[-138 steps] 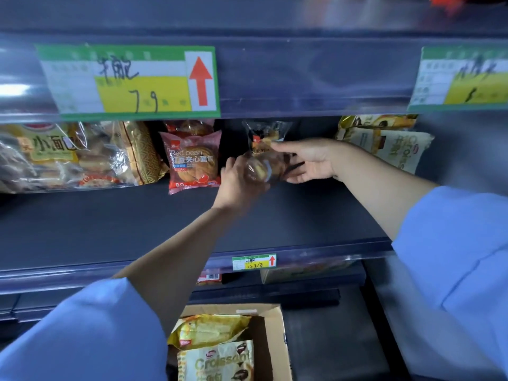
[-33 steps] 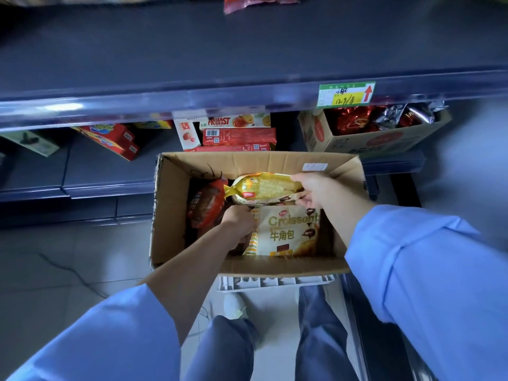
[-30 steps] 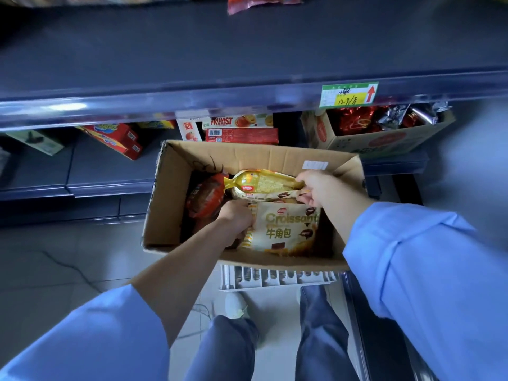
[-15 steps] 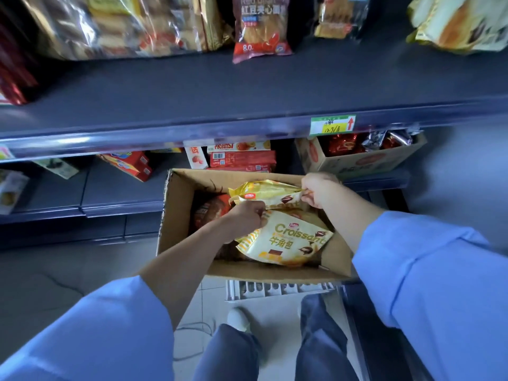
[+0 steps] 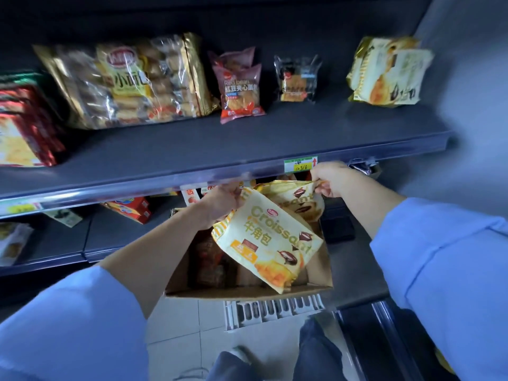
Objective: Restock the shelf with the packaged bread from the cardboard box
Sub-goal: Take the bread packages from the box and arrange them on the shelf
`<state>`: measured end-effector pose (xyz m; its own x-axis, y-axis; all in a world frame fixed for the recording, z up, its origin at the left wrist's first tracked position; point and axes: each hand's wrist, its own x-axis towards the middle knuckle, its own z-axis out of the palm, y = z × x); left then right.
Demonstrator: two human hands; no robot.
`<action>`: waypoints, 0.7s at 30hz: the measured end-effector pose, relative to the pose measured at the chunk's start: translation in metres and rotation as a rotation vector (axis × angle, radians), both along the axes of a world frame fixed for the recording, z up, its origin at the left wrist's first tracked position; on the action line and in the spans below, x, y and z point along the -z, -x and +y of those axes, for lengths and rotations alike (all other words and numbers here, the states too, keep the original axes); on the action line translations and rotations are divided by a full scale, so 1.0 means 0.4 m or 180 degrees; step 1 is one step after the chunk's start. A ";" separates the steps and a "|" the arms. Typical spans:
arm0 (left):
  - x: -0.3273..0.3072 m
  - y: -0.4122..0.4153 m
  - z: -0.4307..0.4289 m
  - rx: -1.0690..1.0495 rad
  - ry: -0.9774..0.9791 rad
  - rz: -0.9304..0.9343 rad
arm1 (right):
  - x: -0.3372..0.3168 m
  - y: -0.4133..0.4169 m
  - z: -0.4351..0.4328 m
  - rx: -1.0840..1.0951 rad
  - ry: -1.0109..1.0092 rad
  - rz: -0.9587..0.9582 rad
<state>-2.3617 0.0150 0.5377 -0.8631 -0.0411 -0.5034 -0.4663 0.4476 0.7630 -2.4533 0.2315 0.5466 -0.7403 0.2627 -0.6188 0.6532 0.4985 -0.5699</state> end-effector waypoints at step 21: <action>-0.287 0.208 0.099 -0.0058 -0.0213 0.0828 | -0.476 0.161 0.296 0.1044 0.0135 0.1152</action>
<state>-2.4448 0.0546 0.6524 -0.9632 -0.0318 -0.2668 -0.2581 0.3854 0.8859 -2.5177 0.3500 0.7371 -0.7923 0.4982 -0.3522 0.5281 0.2710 -0.8047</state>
